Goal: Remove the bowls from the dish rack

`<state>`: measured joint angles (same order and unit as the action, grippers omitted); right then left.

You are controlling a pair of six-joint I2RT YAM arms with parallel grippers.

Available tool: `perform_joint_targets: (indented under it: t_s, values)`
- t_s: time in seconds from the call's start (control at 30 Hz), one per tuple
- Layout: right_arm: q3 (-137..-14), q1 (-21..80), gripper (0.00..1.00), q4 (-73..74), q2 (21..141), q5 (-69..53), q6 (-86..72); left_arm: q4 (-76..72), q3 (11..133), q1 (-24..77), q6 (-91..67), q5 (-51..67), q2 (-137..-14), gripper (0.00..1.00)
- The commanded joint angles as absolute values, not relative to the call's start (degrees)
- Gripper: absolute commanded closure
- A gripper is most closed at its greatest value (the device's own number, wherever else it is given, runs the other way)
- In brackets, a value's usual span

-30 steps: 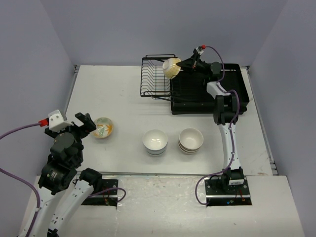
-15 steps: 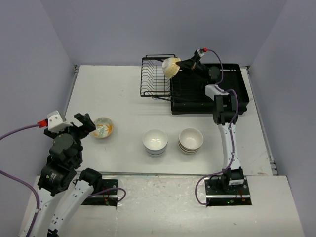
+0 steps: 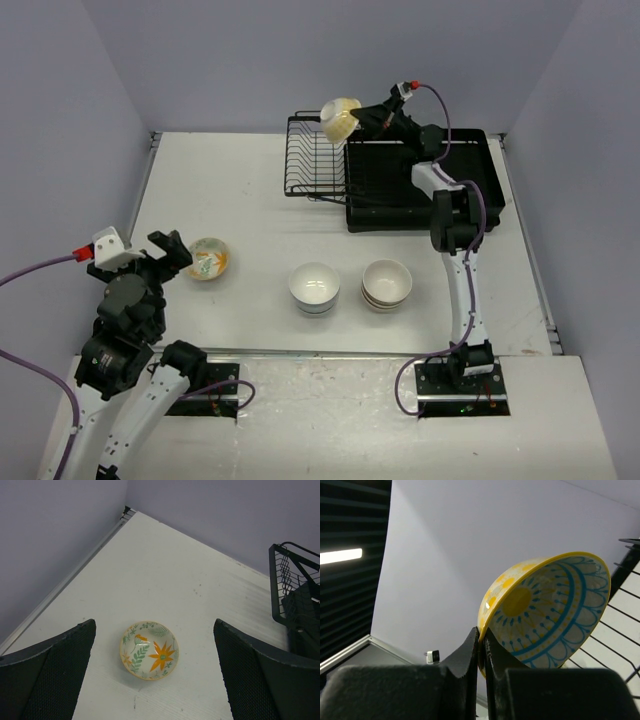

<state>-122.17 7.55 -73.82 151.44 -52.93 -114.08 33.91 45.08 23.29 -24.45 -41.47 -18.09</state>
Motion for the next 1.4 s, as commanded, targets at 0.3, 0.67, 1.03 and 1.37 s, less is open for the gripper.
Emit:
perform_joint_targets:
  t_s: [0.3, 0.67, 1.03, 1.37]
  values:
    - [-114.03, 12.83, 1.00, -86.50, 131.42, -61.95, -121.40, 31.73, 46.66, 23.47, -23.82, -39.74, -21.43, 0.00]
    - [-105.27, 24.59, 1.00, 7.87, 96.53, -61.68, -19.35, 34.08, 80.03, 23.47, -24.52, -19.25, -44.10, 0.00]
    - [-79.92, 52.72, 1.00, 23.65, 71.91, -3.00, 23.37, 42.71, 109.34, 23.47, -29.00, 4.62, -66.96, 0.00]
    - [-78.48, 70.83, 1.00, 33.57, 73.30, 20.47, 27.77, 40.35, 91.25, 23.55, -32.16, 26.26, -66.19, 0.00]
